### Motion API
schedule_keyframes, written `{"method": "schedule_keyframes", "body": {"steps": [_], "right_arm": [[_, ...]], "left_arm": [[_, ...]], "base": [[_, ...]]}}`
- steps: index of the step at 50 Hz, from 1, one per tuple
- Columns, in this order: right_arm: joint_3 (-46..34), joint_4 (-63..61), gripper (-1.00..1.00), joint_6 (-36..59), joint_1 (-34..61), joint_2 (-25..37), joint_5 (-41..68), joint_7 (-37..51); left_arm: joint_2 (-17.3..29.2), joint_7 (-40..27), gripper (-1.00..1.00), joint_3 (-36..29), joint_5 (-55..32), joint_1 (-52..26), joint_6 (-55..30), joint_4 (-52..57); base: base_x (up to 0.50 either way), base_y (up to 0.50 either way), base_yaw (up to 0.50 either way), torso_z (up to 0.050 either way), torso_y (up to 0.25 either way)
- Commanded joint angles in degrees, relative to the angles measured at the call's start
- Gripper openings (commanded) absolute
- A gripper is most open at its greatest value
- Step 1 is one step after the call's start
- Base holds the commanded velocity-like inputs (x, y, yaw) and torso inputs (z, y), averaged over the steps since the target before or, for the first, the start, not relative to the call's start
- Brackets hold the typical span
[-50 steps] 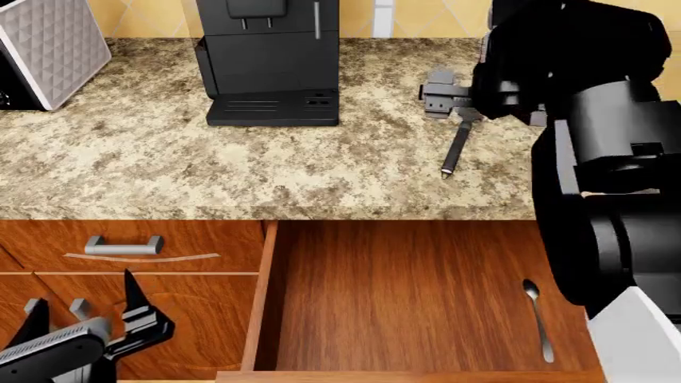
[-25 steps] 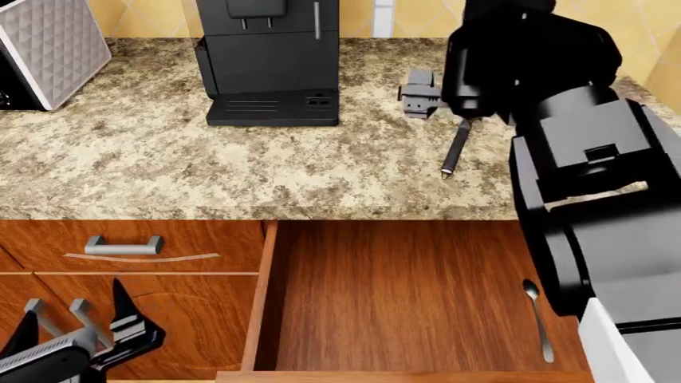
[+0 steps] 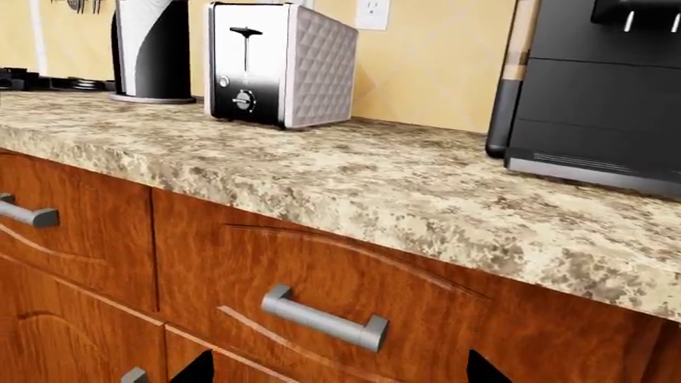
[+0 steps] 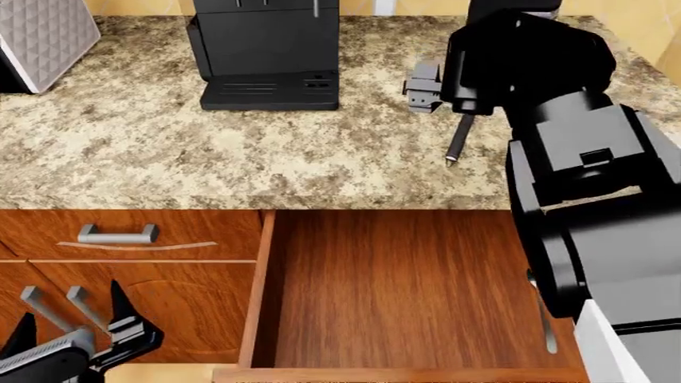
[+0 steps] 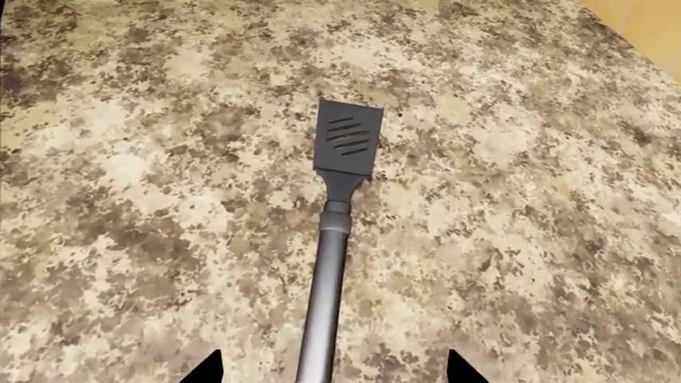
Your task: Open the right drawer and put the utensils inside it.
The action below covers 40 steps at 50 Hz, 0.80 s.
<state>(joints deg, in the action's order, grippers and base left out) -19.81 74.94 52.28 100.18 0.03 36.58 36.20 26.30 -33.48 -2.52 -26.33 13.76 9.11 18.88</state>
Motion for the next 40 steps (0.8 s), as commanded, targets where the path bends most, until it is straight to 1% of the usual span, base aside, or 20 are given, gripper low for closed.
{"method": "schedule_keyframes", "body": {"steps": [1,9,16,22,28,30,31,35,40], "right_arm": [[-0.19,0.04,1.00,-1.34,0.23,-0.02,-0.93,-2.55],[1.22,0.04,1.00,-1.79,0.33,-0.01,-2.92,-3.96],[7.17,0.05,1.00,-1.36,-0.02,-0.01,-9.06,-3.85],[13.78,0.05,1.00,-0.89,-0.61,-0.01,-16.12,-4.48],[16.83,0.05,1.00,-0.83,-1.27,-0.01,-19.40,-5.01],[17.59,0.05,1.00,-0.64,-1.37,-0.01,-20.27,-4.59],[18.46,0.05,-1.00,-0.58,-1.42,0.00,-20.92,-4.05],[21.33,0.05,-1.00,-0.43,-1.34,0.00,-23.24,-3.91],[22.26,0.05,-1.00,-0.51,-1.18,0.00,-24.33,-4.31]], "left_arm": [[0.26,-0.31,1.00,-0.19,0.18,-0.06,-0.60,0.29],[0.32,-0.59,1.00,-0.25,0.34,-0.06,-0.85,0.43],[0.24,-0.48,1.00,-0.25,0.40,0.01,-0.51,0.03],[0.22,-0.53,1.00,-0.25,0.41,0.08,-0.42,0.01],[0.19,-0.14,1.00,-0.11,0.31,0.23,0.31,-0.50],[0.07,0.53,1.00,-0.09,0.04,0.24,1.24,-0.75],[0.05,0.56,1.00,-0.13,0.05,0.18,1.29,-0.71],[0.05,0.36,1.00,-0.24,0.18,0.00,1.10,-0.44],[0.14,0.07,1.00,-0.27,0.28,0.15,0.94,0.38]], "base": [[0.00,0.00,0.00,0.000,-0.227],[0.00,0.00,0.00,0.000,-0.227],[0.00,0.00,0.00,0.000,-0.228],[0.00,0.00,0.00,0.000,-0.227],[0.00,0.00,0.00,0.000,-0.228],[0.01,0.00,0.00,0.000,0.000],[0.00,0.00,0.00,0.000,0.000],[0.00,0.00,0.00,0.000,0.000],[0.00,0.00,0.00,0.000,-0.003]]}}
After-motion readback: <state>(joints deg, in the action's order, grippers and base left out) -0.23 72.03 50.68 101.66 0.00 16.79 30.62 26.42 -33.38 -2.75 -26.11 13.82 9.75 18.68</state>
